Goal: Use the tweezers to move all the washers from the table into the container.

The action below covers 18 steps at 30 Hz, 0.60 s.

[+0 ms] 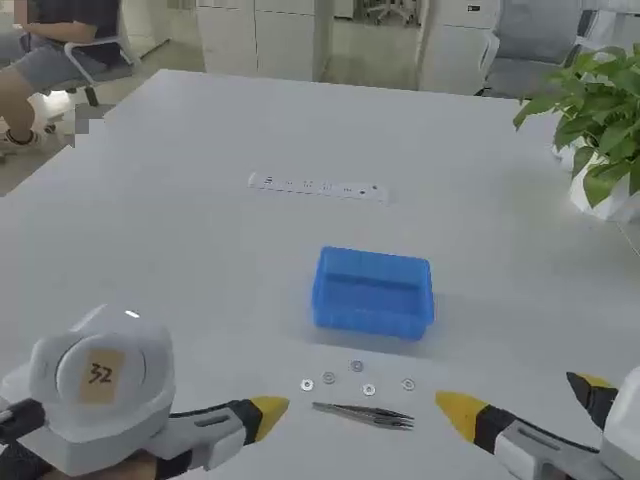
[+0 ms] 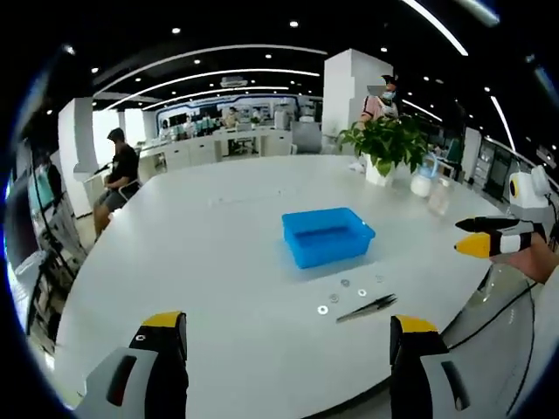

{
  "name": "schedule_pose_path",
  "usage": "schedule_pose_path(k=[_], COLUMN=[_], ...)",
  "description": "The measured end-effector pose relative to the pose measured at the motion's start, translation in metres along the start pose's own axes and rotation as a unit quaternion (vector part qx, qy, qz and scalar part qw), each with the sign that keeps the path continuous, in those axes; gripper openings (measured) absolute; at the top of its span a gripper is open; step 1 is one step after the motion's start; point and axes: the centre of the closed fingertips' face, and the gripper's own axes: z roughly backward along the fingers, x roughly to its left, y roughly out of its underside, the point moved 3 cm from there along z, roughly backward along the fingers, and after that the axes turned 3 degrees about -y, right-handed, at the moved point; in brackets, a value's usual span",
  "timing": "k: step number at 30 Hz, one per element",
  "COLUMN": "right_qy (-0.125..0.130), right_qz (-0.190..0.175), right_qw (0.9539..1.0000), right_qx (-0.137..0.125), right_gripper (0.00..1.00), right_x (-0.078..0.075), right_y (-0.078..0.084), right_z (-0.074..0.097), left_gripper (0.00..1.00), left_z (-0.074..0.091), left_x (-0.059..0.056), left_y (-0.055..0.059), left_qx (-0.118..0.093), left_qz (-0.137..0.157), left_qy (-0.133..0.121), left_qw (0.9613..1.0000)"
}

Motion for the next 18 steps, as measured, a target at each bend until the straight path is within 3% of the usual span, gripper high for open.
schedule_pose_path(k=[18], right_qy=[-0.003], right_qz=[0.003], right_qw=[1.0], right_qx=[0.001], right_gripper=[0.88], right_x=[0.001], right_y=[0.0006], right_z=[0.0011], left_gripper=[0.99], left_z=[0.0024], left_x=[-0.0005], left_y=[-0.0024], left_qx=[-0.001], left_qz=[-0.008], left_qy=[-0.004], left_qw=[1.0])
